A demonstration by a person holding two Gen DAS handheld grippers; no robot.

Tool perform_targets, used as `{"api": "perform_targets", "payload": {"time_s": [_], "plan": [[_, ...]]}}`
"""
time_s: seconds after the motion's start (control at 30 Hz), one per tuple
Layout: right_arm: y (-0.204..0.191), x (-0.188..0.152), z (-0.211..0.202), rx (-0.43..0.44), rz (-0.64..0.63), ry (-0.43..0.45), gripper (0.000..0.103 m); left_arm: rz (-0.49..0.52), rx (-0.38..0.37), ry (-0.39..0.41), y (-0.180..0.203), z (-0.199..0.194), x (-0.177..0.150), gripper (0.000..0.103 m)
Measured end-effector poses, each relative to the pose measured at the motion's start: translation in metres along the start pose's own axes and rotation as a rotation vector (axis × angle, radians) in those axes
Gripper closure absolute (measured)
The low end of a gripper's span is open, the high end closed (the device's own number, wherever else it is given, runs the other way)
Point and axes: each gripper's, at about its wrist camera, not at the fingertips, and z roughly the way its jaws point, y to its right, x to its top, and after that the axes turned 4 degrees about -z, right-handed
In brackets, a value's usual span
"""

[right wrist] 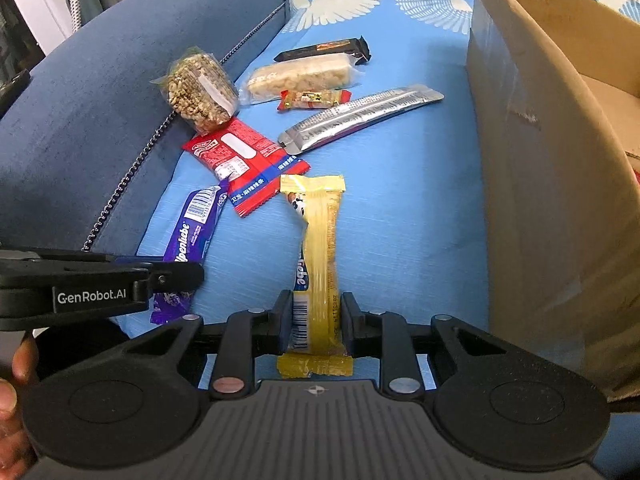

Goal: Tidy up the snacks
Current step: 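Grasp the purple candy bar with the left gripper while the right gripper holds the yellow bar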

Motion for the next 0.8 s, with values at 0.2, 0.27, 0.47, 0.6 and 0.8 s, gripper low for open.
{"api": "perform_targets", "payload": {"time_s": [0.2,0.27,0.47,0.6,0.8], "plan": [[0.0004,0.0007,0.0,0.0,-0.002,0.001,0.076,0.0,0.001,-0.001,0.0008,0.0002,-0.0003,0.083],[0.0,0.0007,0.0001,-0.001,-0.003,0.001,0.076,0.001,0.001,0.0,0.001,0.0002,-0.0003,0.083],[-0.0007,0.0008,0.0002,-0.004,-0.01,0.002,0.076,0.0,0.001,-0.001,0.0008,0.0003,-0.0002,0.083],[-0.0004,0.0001,0.0,-0.006,-0.017,0.004,0.076,0.001,0.001,-0.001,0.0006,0.0004,0.0001,0.083],[-0.0026,-0.0013,-0.0016,-0.02,-0.037,0.015,0.077,0.008,0.003,0.0,0.0021,0.0003,-0.0001,0.083]]}}
